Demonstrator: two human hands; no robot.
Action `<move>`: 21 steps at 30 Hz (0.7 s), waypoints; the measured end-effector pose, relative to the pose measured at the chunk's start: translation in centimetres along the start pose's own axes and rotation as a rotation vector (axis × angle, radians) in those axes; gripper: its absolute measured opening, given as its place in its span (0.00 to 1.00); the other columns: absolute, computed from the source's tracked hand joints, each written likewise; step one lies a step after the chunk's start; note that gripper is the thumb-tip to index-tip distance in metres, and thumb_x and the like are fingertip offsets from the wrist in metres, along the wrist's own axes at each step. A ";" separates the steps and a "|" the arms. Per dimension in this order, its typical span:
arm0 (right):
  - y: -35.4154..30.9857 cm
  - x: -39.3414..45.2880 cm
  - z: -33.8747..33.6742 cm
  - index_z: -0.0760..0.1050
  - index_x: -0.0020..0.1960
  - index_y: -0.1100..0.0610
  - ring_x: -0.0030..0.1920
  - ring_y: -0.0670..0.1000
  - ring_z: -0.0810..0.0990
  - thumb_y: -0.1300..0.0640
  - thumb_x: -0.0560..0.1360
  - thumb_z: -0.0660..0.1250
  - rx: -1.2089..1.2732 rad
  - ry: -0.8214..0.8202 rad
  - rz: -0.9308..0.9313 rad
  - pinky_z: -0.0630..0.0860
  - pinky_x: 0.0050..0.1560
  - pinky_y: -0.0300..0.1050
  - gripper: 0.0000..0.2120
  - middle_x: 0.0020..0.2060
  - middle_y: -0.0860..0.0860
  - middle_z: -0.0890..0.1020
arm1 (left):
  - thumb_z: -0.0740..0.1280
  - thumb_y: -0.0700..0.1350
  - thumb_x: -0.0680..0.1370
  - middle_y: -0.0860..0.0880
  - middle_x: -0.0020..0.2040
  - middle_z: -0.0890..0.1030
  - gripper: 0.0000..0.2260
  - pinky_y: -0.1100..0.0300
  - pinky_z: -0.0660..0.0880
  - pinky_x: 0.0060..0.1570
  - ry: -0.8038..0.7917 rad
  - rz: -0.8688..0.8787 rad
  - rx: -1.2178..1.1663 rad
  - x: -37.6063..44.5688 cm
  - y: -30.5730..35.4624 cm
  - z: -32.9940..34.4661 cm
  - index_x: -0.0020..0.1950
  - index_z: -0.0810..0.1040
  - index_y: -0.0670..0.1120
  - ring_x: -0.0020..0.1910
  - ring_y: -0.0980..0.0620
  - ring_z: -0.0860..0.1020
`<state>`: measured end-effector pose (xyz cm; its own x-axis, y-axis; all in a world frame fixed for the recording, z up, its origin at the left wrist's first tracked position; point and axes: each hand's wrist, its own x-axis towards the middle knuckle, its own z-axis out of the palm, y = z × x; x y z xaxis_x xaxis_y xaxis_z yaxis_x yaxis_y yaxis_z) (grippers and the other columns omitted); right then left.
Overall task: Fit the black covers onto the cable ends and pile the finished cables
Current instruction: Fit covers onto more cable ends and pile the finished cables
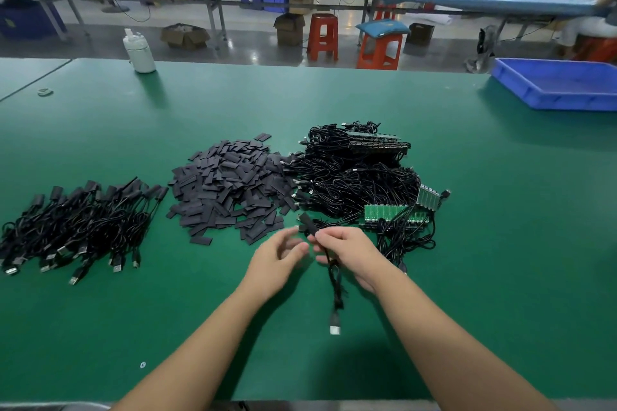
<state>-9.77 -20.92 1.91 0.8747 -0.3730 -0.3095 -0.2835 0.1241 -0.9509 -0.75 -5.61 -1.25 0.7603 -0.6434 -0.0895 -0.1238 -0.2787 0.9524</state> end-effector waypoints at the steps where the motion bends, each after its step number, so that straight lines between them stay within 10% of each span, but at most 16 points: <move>1: -0.2 0.1 0.2 0.85 0.49 0.55 0.54 0.50 0.82 0.58 0.80 0.68 0.042 0.030 -0.025 0.79 0.61 0.49 0.07 0.51 0.53 0.87 | 0.70 0.46 0.79 0.52 0.53 0.85 0.11 0.48 0.78 0.59 -0.043 -0.053 -0.077 -0.2 0.3 0.2 0.61 0.80 0.50 0.50 0.52 0.84; 6: -1.3 0.4 1.6 0.87 0.43 0.48 0.61 0.44 0.79 0.55 0.79 0.69 0.190 0.099 -0.079 0.69 0.66 0.43 0.10 0.52 0.44 0.86 | 0.70 0.42 0.78 0.52 0.45 0.86 0.07 0.70 0.74 0.44 -0.085 -0.061 -0.223 -1.3 1.4 1.6 0.56 0.82 0.45 0.42 0.60 0.81; 12: -1.3 0.6 2.2 0.84 0.55 0.52 0.58 0.45 0.82 0.54 0.79 0.69 0.174 0.103 -0.076 0.74 0.57 0.37 0.07 0.52 0.46 0.86 | 0.71 0.46 0.78 0.53 0.41 0.86 0.03 0.64 0.74 0.41 0.084 -0.048 -0.019 -1.1 1.6 -0.3 0.48 0.85 0.50 0.36 0.61 0.79; 17: -0.1 -0.1 0.5 0.82 0.59 0.49 0.55 0.43 0.80 0.49 0.80 0.67 -0.350 0.133 -0.020 0.73 0.51 0.35 0.10 0.52 0.40 0.83 | 0.71 0.48 0.77 0.54 0.49 0.84 0.08 0.56 0.76 0.53 0.290 -0.092 0.339 0.5 0.6 -7.4 0.55 0.85 0.50 0.47 0.53 0.80; 21: 1.6 -0.8 -0.7 0.80 0.62 0.51 0.56 0.44 0.78 0.49 0.80 0.66 -0.676 0.016 0.037 0.71 0.60 0.40 0.13 0.54 0.41 0.81 | 0.70 0.48 0.78 0.49 0.45 0.84 0.09 0.59 0.76 0.40 0.462 -0.177 0.597 2.3 -0.9 -15.4 0.55 0.84 0.46 0.38 0.50 0.80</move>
<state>-11.20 -21.03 0.62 0.8552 -0.3941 -0.3367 -0.5012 -0.4632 -0.7309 10.98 4.13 2.19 0.9734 -0.2272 0.0294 -0.1982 -0.7710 0.6052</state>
